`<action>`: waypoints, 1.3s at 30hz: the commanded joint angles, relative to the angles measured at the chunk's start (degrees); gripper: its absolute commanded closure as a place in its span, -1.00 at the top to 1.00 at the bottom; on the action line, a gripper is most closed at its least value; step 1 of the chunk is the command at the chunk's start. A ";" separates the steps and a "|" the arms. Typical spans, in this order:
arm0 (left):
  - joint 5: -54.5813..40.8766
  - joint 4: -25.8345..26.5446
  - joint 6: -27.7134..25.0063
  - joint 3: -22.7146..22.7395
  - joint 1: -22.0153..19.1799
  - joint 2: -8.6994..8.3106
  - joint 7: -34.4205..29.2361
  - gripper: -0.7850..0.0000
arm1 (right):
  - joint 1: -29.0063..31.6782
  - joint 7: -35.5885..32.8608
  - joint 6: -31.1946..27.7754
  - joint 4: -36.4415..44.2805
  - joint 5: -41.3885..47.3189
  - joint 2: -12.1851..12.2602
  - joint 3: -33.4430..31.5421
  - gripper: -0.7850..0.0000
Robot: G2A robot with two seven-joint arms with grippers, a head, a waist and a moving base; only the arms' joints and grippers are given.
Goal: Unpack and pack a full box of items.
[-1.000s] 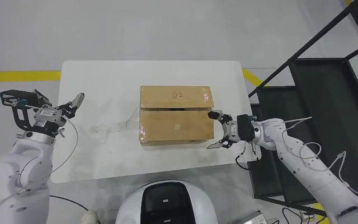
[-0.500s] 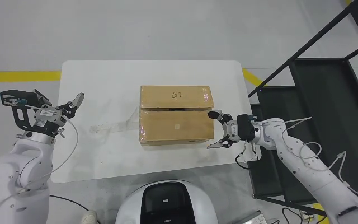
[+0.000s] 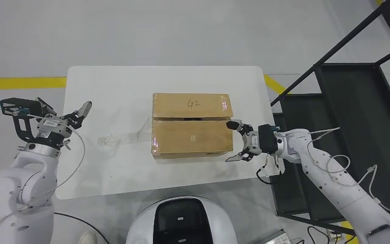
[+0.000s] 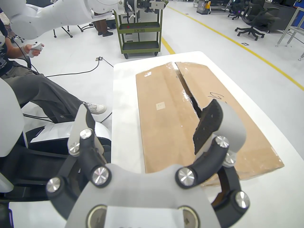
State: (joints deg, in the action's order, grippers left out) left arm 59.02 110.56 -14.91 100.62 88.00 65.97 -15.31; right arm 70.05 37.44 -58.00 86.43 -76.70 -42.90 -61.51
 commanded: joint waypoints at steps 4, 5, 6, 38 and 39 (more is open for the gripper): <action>-0.01 0.00 0.00 0.00 0.00 0.00 0.00 1.00 | 0.00 0.00 0.00 0.00 0.01 0.00 0.01 1.00; -0.01 0.00 0.00 0.00 0.00 0.00 0.00 1.00 | 0.00 0.00 0.00 0.00 0.01 0.00 0.01 1.00; -0.01 0.00 0.00 0.00 0.00 0.00 0.00 1.00 | 0.00 0.00 0.00 0.00 0.01 0.00 0.01 1.00; -0.01 0.00 0.00 0.00 0.00 0.00 0.00 1.00 | -1.80 -24.38 0.00 -5.82 46.39 4.05 12.74 1.00; -0.01 0.00 0.00 0.00 0.00 0.00 0.00 1.00 | -2.25 -28.28 0.00 -5.01 53.23 4.73 13.86 1.00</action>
State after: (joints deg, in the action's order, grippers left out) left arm 59.02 110.56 -14.91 100.62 87.99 65.97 -15.31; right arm 68.27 15.33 -58.00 80.57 -33.67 -38.85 -48.88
